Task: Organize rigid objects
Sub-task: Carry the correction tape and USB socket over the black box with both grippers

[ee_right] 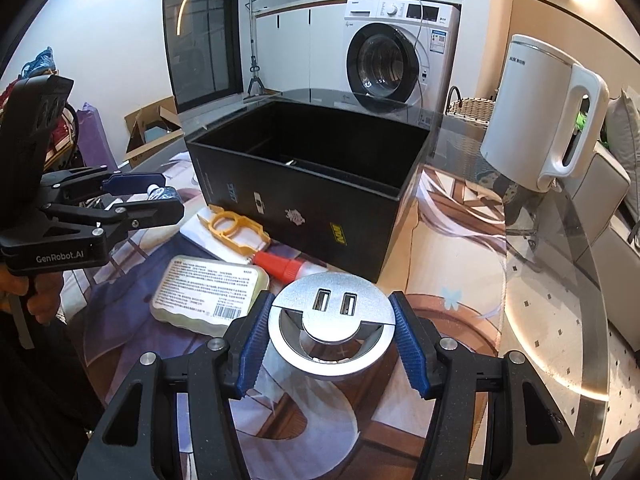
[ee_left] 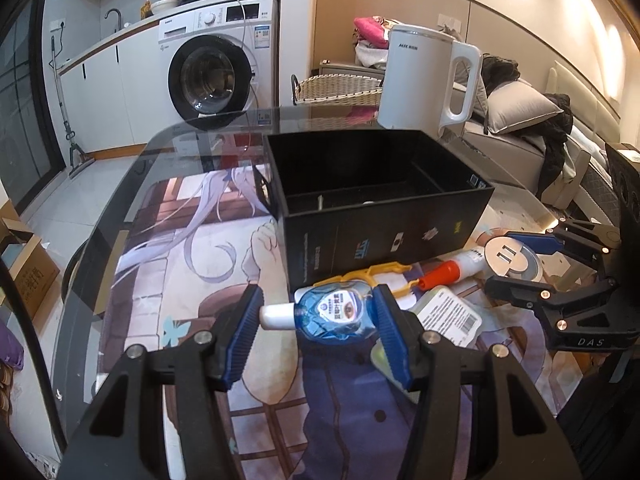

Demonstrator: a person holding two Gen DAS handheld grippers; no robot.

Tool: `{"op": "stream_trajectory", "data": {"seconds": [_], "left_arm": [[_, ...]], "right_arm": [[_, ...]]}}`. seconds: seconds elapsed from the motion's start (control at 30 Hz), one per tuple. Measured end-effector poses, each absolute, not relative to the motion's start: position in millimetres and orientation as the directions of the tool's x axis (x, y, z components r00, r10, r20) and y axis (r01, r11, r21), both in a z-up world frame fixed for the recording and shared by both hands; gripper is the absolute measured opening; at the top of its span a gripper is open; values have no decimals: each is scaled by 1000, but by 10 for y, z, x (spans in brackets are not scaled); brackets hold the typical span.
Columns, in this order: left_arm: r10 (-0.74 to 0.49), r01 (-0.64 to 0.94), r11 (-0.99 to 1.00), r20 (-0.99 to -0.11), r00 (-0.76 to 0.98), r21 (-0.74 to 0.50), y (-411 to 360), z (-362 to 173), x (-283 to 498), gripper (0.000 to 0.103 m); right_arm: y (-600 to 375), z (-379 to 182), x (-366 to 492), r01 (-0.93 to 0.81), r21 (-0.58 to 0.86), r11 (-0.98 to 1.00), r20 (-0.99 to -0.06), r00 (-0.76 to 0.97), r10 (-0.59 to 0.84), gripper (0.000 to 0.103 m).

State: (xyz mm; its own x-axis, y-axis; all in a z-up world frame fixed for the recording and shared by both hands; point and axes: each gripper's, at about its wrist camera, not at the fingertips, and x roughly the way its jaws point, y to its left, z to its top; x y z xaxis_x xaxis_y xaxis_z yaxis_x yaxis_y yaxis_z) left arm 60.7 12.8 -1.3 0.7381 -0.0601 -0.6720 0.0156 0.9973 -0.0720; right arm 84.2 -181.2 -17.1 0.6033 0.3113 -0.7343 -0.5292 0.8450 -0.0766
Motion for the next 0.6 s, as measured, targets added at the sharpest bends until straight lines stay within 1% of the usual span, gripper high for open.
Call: {"op": "stream_trajectory", "data": {"seconds": [0.27,0.6], "left_arm": [[-59,14,997,-663,746,-74,114,42,599,56],[-54,11,997,-632,773,-72,100,158,586,56]], "right_arm": [[-1797,-52,808,-526,-78,847,-713,623,321,58],[-1817,153,769,-520,-56,852,-654,664,363,58]]}}
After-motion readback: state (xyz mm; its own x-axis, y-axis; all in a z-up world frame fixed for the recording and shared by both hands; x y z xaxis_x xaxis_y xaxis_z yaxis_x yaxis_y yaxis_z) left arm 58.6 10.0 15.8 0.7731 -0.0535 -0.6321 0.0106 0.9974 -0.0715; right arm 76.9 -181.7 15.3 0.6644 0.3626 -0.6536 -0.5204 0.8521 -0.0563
